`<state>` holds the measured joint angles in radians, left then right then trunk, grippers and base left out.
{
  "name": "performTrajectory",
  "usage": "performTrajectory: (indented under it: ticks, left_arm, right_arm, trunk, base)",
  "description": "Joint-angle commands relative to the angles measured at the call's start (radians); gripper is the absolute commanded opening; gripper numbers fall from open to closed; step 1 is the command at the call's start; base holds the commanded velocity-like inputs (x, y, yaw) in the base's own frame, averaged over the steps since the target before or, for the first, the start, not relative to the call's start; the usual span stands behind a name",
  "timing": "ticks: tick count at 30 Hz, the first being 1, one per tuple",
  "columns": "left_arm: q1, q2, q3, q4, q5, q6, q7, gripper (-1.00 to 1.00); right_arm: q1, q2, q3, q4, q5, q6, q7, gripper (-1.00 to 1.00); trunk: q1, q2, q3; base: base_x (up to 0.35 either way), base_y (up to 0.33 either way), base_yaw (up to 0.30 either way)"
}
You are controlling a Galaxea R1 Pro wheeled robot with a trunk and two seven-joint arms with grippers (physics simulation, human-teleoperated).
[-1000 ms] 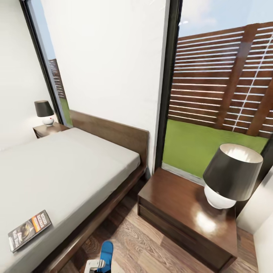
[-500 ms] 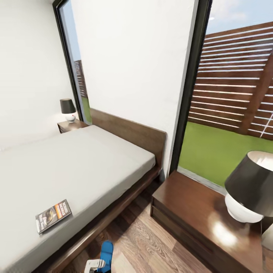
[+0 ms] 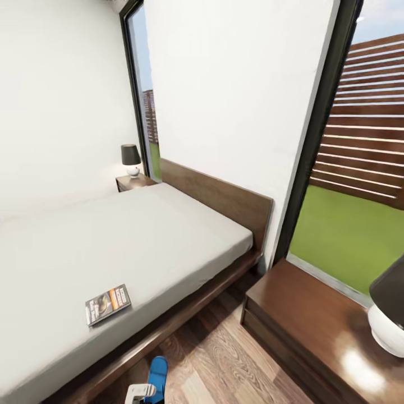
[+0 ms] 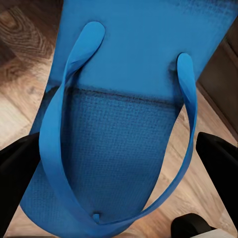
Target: In the bedroom, move the book from the bed onto either nightstand, and place the two sandals side by side next to the bed.
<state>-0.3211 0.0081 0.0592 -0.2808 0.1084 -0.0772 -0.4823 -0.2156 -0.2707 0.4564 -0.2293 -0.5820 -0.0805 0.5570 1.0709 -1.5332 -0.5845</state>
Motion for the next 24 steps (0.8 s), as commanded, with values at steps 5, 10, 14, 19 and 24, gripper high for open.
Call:
performTrajectory:
  ticks: [5,10,14,19,24]
  left_arm:
    - [-0.001,0.0,0.006,0.002,0.004,0.001,-0.007,-1.0]
    - [-0.001,0.0,0.006,0.002,0.004,0.001,-0.007,-1.0]
    - [-0.001,0.0,0.006,0.002,0.004,0.001,-0.007,-1.0]
    - [-0.001,0.0,0.005,0.002,0.004,0.001,-0.007,-1.0]
    - [-0.001,0.0,0.005,0.002,0.004,0.001,-0.007,-1.0]
  right_arm:
    - [-0.001,-0.001,0.008,0.001,-0.007,-0.005,0.001,-1.0]
    - [-0.001,-0.001,0.008,0.001,-0.007,-0.005,0.001,-1.0]
    - [-0.001,-0.001,0.008,0.001,-0.007,-0.005,0.001,-1.0]
    - [-0.001,-0.001,0.008,0.001,-0.007,-0.005,0.001,-1.0]
    - [-0.001,-0.001,0.008,0.001,-0.007,-0.005,0.001,-1.0]
  trunk:
    - [0.0,0.0,-0.001]
    - [0.0,0.0,-0.001]
    - [0.0,0.0,-0.001]
    - [0.0,0.0,-0.001]
    - [0.0,0.0,-0.001]
  base:
    - [0.0,-0.002,0.293]
    - [0.0,0.0,0.293]
    - [0.0,0.0,0.293]
    - [0.0,0.0,0.293]
    - [0.0,0.0,0.293]
